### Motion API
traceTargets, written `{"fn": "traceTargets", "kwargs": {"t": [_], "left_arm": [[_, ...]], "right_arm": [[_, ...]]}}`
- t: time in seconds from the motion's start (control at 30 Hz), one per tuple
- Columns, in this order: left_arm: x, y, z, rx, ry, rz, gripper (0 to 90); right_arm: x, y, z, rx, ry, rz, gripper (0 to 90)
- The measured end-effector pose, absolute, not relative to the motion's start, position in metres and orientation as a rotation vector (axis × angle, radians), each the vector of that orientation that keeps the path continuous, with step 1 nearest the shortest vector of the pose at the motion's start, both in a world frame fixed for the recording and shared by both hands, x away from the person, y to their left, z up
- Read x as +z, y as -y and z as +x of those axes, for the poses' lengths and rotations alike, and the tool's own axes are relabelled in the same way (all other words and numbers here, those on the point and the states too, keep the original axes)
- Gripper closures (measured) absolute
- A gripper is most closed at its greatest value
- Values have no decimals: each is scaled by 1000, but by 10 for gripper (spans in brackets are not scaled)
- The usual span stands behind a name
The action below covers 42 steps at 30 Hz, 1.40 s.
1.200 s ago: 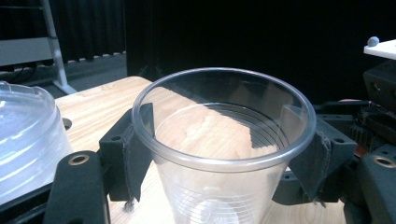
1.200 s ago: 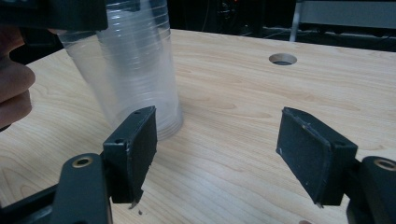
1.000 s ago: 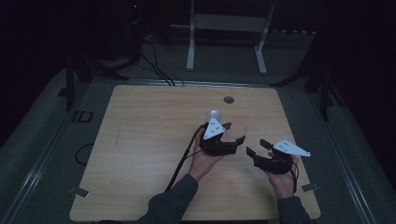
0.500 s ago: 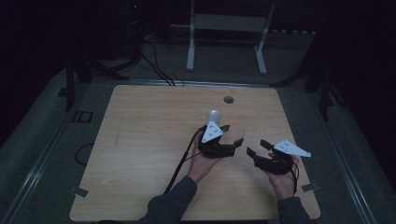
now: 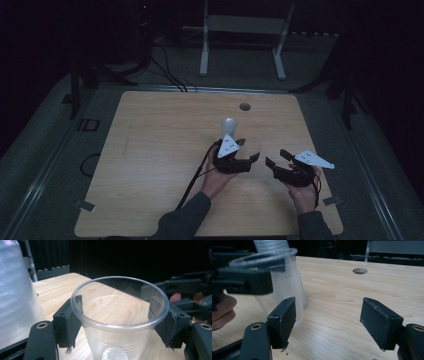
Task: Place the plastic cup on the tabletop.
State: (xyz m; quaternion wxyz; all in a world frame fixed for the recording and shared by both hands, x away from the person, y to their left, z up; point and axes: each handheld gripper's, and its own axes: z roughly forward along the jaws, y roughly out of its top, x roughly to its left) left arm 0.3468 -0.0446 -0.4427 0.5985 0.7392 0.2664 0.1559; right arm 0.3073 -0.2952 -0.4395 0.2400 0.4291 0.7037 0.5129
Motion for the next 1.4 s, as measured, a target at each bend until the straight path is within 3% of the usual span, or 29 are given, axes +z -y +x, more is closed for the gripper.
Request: {"fn": "traceTargets", "kwargs": {"t": [1.4], "left_arm": [[-484, 64, 340, 306, -606, 1846, 263]], "right_arm": [[-436, 303, 305, 1429, -1857, 1205, 284]]}}
